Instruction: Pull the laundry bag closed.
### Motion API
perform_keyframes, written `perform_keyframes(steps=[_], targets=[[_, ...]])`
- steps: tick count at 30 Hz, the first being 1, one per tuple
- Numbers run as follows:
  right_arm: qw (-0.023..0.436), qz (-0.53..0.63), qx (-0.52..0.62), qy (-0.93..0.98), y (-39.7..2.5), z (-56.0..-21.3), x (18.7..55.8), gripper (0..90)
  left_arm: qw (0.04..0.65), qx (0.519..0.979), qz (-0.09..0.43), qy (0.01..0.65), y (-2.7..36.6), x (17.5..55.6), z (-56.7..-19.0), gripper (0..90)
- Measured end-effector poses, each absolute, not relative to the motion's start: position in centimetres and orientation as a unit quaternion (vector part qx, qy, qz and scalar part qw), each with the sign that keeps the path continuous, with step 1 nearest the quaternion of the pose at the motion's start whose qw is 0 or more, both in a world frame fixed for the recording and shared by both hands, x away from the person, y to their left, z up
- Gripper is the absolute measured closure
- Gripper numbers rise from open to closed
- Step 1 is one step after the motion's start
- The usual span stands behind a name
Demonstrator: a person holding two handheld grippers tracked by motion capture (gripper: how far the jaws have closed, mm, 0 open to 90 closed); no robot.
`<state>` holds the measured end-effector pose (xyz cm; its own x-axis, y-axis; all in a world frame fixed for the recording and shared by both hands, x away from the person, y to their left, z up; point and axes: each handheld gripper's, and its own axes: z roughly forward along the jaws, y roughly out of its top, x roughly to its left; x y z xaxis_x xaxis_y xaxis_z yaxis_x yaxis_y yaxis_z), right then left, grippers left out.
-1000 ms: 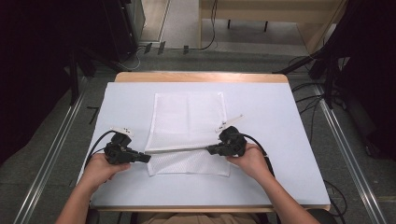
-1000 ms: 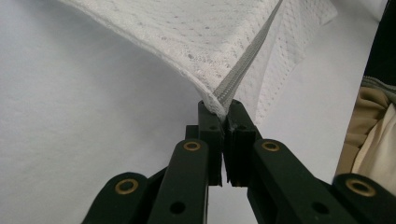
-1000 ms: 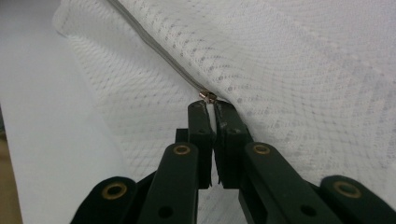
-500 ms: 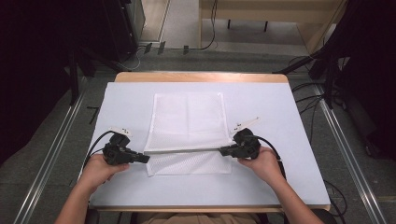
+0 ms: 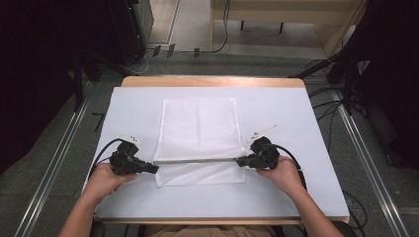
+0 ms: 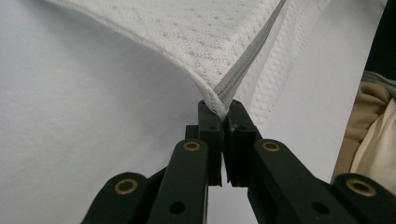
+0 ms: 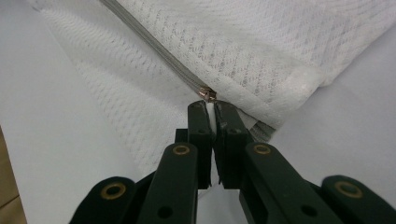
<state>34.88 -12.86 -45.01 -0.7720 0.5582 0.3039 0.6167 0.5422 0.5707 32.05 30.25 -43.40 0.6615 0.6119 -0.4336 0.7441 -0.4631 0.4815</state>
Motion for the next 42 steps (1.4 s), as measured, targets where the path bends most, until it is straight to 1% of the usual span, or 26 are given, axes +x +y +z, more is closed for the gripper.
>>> perform_keyframes(steps=[4,6,10,11,12,16,18,20,22,24,29,31,33,36,42], targets=[[0.039,-0.346,-0.33,-0.877,-12.6,-44.9,34.6,86.9,0.334,0.846,-0.099,0.403,30.4,31.9,-43.3,85.0],[0.033,-0.348,-0.33,-0.877,-12.6,-44.8,34.6,84.1,0.339,0.843,-0.103,0.405,30.5,32.0,-43.3,81.0],[0.027,-0.358,-0.333,-0.872,-12.8,-44.6,34.8,76.8,0.352,0.832,-0.107,0.414,30.7,32.2,-43.2,67.7],[0.025,-0.36,-0.335,-0.87,-12.9,-44.6,34.8,75.3,0.354,0.832,-0.105,0.415,30.8,32.2,-43.2,65.1],[0.027,-0.362,-0.337,-0.869,-12.9,-44.5,34.9,73.6,0.358,0.83,-0.1,0.415,30.9,32.2,-43.1,64.3],[0.019,-0.38,-0.341,-0.86,-13.2,-44.2,34.9,60.3,0.368,0.823,-0.085,0.425,31.1,32.2,-42.8,56.2],[0.006,-0.394,-0.335,-0.856,-13.5,-44.1,35.0,52.9,0.374,0.818,-0.073,0.43,31.2,32.2,-42.7,48.8],[-0.014,-0.408,-0.328,-0.852,-13.8,-43.8,34.9,47.0,0.379,0.815,-0.062,0.434,31.4,32.3,-42.6,45.4],[-0.02,-0.414,-0.326,-0.849,-14.1,-43.7,34.9,42.6,0.382,0.814,-0.045,0.435,31.6,32.3,-42.4,42.1],[-0.022,-0.415,-0.33,-0.848,-14.5,-43.7,34.9,41.3,0.383,0.814,-0.024,0.436,31.7,32.2,-42.3,39.1],[-0.024,-0.417,-0.347,-0.84,-15.7,-43.9,35.1,37.0,0.389,0.81,0.014,0.438,32.4,32.2,-42.1,35.4],[-0.045,-0.416,-0.357,-0.835,-16.0,-44.0,35.1,35.5,0.39,0.809,0.021,0.439,32.8,32.2,-42.0,34.4],[-0.055,-0.413,-0.367,-0.832,-16.4,-44.0,35.2,35.1,0.394,0.804,0.027,0.445,33.1,32.2,-41.9,34.2],[-0.064,-0.414,-0.386,-0.822,-17.1,-44.1,35.5,33.6,0.399,0.796,0.035,0.455,33.6,32.3,-41.9,32.4],[-0.075,-0.409,-0.392,-0.82,-18.1,-44.5,35.7,30.1,0.391,0.791,0.05,0.469,34.4,32.5,-42.2,32.2]])
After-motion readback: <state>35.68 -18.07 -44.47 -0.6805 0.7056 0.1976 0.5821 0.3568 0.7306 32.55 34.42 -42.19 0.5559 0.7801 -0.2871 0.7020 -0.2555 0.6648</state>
